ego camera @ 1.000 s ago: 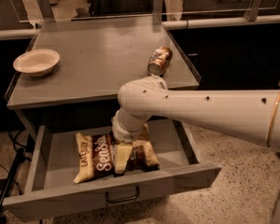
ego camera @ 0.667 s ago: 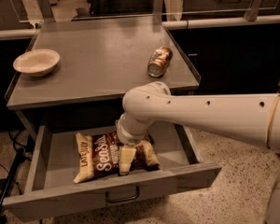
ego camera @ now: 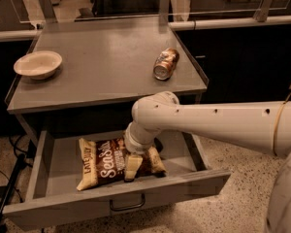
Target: Pick brown chip bag from top drawer and place on counter
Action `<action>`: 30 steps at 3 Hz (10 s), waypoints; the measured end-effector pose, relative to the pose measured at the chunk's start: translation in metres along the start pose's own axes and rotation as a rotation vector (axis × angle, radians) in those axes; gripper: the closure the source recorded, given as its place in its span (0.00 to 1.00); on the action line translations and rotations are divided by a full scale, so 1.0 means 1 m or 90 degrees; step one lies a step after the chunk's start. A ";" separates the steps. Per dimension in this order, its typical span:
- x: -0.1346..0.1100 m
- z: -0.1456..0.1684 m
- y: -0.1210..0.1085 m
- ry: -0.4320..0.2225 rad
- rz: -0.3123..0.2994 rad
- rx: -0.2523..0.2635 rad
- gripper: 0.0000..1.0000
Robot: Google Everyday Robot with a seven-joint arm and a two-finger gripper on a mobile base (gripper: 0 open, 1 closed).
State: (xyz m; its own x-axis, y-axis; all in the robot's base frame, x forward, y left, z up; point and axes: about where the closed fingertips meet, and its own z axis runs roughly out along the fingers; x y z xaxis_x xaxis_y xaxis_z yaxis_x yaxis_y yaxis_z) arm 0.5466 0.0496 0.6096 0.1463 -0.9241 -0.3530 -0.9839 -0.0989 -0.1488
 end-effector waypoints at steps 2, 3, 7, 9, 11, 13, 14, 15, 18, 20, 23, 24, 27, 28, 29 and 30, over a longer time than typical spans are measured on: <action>0.000 0.000 0.000 0.000 0.000 0.000 0.65; 0.000 0.000 0.000 0.000 0.000 0.000 0.89; -0.001 -0.098 0.007 0.026 0.018 0.021 1.00; -0.007 -0.167 0.018 0.060 0.025 0.048 1.00; -0.023 -0.234 0.035 0.082 0.020 0.122 1.00; -0.027 -0.246 0.028 0.101 0.049 0.162 1.00; -0.034 -0.286 0.000 0.170 0.094 0.278 1.00; -0.036 -0.322 -0.009 0.203 0.149 0.352 1.00; -0.057 -0.356 -0.062 0.165 0.133 0.374 1.00; -0.080 -0.385 -0.086 0.131 0.104 0.401 1.00; -0.122 -0.376 -0.161 0.055 0.050 0.381 1.00; -0.123 -0.377 -0.162 0.053 0.050 0.382 1.00; -0.126 -0.370 -0.209 0.030 0.060 0.373 1.00; -0.124 -0.353 -0.201 0.049 0.103 0.340 1.00; -0.125 -0.336 -0.199 0.053 0.157 0.305 1.00; -0.128 -0.325 -0.203 0.058 0.193 0.279 1.00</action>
Offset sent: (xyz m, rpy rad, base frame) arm 0.0000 0.0000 0.0000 0.0000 0.0000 0.0000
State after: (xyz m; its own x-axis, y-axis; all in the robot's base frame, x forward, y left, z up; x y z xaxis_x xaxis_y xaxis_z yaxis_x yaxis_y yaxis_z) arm 0.6940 0.0678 0.9846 -0.1664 -0.9176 -0.3611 -0.8427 0.3224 -0.4311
